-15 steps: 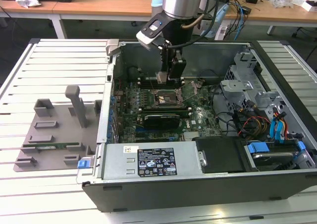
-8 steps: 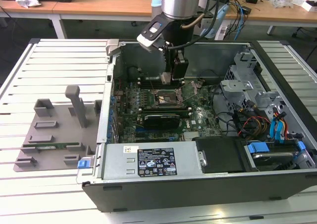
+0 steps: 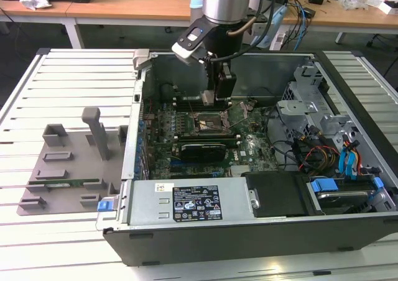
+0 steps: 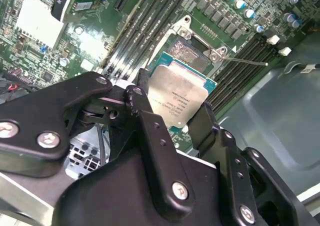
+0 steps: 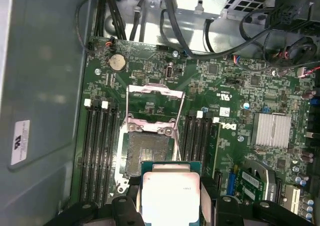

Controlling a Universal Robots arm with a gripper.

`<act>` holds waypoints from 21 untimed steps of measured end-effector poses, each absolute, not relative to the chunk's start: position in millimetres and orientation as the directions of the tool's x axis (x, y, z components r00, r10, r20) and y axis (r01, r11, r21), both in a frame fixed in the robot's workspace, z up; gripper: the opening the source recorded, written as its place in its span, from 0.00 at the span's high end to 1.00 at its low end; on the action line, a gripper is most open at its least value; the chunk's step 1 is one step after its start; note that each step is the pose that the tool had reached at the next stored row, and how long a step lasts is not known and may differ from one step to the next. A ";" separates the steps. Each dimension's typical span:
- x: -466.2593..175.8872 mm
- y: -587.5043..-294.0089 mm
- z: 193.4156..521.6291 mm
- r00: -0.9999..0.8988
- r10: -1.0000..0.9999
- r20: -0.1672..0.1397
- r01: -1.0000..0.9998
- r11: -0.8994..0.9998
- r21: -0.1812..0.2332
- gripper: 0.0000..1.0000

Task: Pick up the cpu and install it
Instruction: 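Place the cpu into insertion slot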

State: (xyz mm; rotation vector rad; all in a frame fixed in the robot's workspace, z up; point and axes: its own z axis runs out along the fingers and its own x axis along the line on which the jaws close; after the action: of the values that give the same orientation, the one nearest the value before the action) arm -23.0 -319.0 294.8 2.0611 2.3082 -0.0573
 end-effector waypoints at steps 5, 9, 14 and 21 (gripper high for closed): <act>-23.0 -315.5 291.2 -0.112 0.992 -0.061 0.994 0.113 0.003 0.45; -23.0 -315.3 287.5 -0.112 0.992 -0.061 0.994 0.113 0.003 0.45; -23.0 -315.3 283.5 -0.112 0.992 -0.061 0.994 0.113 0.003 0.45; -23.0 -315.3 277.6 -0.112 0.992 -0.061 0.994 0.113 0.003 0.45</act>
State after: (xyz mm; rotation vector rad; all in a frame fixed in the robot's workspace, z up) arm -23.0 -315.3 277.6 2.0604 2.3070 -0.0596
